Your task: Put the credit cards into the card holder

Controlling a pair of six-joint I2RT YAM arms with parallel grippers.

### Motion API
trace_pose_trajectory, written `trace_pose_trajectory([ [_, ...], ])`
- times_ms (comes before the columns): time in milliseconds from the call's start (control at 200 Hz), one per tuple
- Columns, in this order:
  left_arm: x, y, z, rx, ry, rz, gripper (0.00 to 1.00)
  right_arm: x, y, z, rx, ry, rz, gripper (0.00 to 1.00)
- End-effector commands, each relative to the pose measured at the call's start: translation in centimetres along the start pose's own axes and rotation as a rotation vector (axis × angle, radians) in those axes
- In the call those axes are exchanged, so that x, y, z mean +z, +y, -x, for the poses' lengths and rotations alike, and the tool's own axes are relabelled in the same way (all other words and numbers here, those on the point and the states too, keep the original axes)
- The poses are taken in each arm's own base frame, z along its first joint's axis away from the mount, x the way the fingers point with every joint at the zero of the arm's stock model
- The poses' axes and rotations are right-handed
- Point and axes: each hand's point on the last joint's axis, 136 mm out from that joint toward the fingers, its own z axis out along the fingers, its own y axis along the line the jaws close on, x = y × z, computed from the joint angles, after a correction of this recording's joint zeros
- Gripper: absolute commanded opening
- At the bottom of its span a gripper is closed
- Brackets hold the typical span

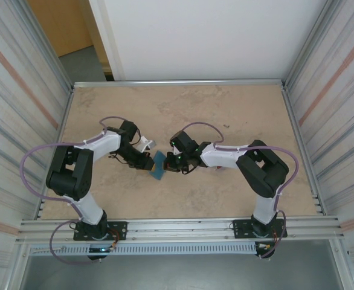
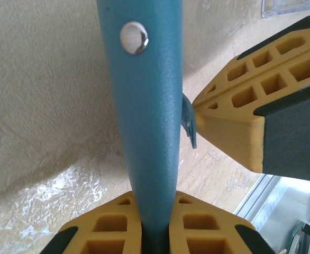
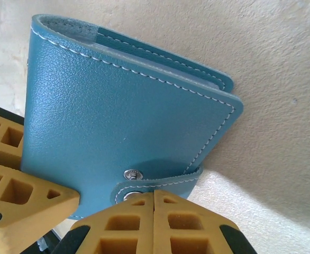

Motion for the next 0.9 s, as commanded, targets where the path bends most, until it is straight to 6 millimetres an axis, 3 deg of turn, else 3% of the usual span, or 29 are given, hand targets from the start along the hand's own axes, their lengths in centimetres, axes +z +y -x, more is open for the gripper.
trace_pose_trajectory([
  [0, 0.3, -0.1, -0.4, 0.001, 0.015, -0.024, 0.00, 0.4, 1.2, 0.3, -0.038, 0.004, 0.029, 0.03],
  [446, 0.6, -0.2, -0.6, -0.007, 0.027, -0.033, 0.00, 1.0, 1.4, 0.5, -0.038, 0.009, 0.046, 0.03],
  [897, 0.6, -0.1, -0.6, -0.002, 0.028, -0.028, 0.00, -0.9, 2.8, 1.1, -0.063, -0.020, 0.052, 0.03],
])
